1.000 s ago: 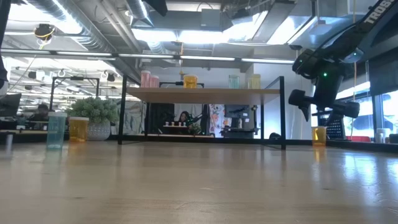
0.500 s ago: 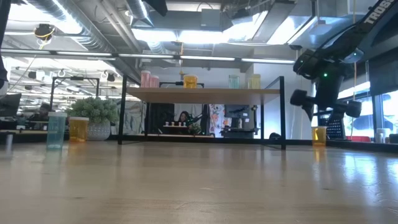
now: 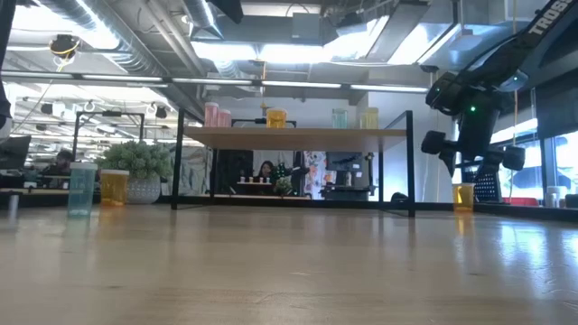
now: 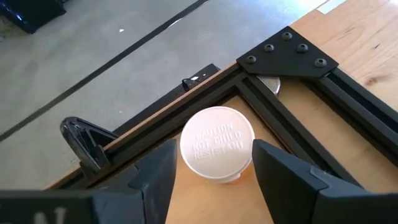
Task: Pick and place medicine bottles onto shelf by color
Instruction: Put the orange medicine bottle on the shelf, aligned with the other orange medicine bottle
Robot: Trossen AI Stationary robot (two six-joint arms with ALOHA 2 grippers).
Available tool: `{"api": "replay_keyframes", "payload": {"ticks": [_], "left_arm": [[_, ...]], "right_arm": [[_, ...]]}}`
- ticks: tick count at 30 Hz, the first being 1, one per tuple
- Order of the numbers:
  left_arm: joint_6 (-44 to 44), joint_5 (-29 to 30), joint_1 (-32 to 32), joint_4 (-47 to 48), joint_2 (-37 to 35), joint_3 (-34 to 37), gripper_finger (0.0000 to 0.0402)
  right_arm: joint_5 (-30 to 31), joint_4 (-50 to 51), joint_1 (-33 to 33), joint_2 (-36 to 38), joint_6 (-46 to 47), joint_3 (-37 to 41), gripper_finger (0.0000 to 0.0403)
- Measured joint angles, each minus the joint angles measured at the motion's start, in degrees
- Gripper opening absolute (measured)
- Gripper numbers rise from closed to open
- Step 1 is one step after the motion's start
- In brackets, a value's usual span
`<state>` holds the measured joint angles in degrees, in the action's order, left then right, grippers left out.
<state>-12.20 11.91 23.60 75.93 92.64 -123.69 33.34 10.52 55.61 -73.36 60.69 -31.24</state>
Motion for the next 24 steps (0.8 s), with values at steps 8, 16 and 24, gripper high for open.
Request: {"api": "replay_keyframes", "payload": {"ticks": [8, 16, 24], "left_arm": [[0.01, 0.01, 0.02, 0.01, 0.00, -0.01, 0.0147], [-0.01, 0.01, 0.01, -0.01, 0.00, -0.01, 0.0147], [0.01, 0.00, 0.01, -0.01, 0.00, -0.01, 0.0147]], "right_arm": [[-1.88, 0.32, -0.02, -0.02, 0.46, 0.00, 0.0210], [-16.36, 4.86, -0.03, 0.00, -7.11, -0.07, 0.0210], [-13.29, 19.23, 0.02, 4.18, -7.38, -6.74, 0.0210]]}}
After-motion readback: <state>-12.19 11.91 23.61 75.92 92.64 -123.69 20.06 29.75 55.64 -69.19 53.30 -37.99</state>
